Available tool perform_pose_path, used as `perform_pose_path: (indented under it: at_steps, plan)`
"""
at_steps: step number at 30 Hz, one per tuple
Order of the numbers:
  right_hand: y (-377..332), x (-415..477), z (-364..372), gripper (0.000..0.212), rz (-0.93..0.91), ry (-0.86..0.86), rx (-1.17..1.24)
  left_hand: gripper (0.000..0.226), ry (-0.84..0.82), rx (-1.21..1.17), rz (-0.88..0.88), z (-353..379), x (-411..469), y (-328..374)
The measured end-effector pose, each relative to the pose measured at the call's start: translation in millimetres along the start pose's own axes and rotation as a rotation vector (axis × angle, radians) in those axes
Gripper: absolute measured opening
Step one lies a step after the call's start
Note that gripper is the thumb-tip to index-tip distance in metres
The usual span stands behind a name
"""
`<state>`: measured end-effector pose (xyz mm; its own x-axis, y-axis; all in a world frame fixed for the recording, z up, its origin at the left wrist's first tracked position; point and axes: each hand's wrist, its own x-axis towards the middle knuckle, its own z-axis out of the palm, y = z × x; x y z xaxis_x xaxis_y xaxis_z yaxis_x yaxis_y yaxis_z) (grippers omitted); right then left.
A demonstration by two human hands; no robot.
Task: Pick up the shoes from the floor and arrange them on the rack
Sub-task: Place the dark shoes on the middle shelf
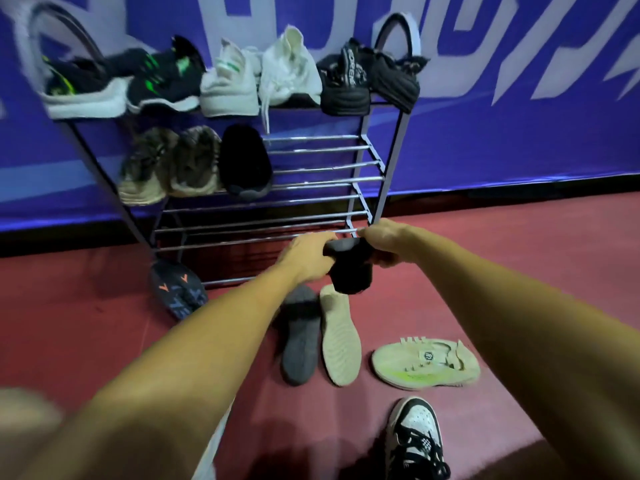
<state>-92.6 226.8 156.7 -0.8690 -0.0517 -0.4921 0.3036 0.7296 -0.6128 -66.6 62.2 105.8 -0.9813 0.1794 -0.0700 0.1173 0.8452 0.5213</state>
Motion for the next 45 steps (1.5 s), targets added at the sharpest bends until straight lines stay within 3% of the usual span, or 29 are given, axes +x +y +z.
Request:
perform_pose_path:
  at_steps: [6, 9, 13, 16, 19, 26, 28, 31, 35, 37, 40, 45]
  plan:
    - [-64, -36, -8, 0.041, -0.088, -0.03, 0.081, 0.015, 0.034, 0.117, 0.012, -86, -28, 3]
    - [-85, -45, -4, 0.051, -0.154, -0.042, 0.133, 0.024, 0.053, 0.117, -0.022, -117, -43, 0]
    - [-102, -54, 5, 0.035, -0.193, -0.092, 0.231, 0.043, 0.109, 0.016, -0.082, -139, -53, -16]
    - [-103, -56, 10, 0.02, -0.211, -0.125, 0.254, 0.034, 0.124, -0.051, -0.129, -149, -55, -27]
    - [-100, -51, 20, 0.024, -0.322, -0.113, 0.124, 0.03, 0.152, -0.232, -0.18, -154, -52, -41]
    - [-83, -37, 20, 0.023, -0.325, 0.003, 0.061, 0.018, 0.127, -0.467, -0.19, -150, -45, -34]
    - [-79, -34, 16, 0.026, -0.311, 0.033, 0.127, 0.026, 0.134, -0.454, -0.197, -146, -43, -31]
    - [-73, -33, 7, 0.025, -0.267, 0.031, 0.15, 0.034, -0.011, -0.363, -0.195, -139, -42, -25]
    - [-72, -25, 3, 0.03, -0.2, 0.008, 0.161, 0.083, -0.231, -0.386, -0.282, -124, -43, -27]
    - [-76, -17, 2, 0.032, -0.183, 0.033, 0.195, 0.078, -0.323, -0.405, -0.324, -114, -47, -29]
    - [-79, -5, 2, 0.035, -0.161, 0.074, 0.258, 0.041, -0.418, -0.563, -0.261, -102, -52, -27]
    - [-79, 1, -6, 0.028, -0.192, 0.109, 0.385, 0.048, -0.221, -0.734, -0.182, -103, -24, -34]
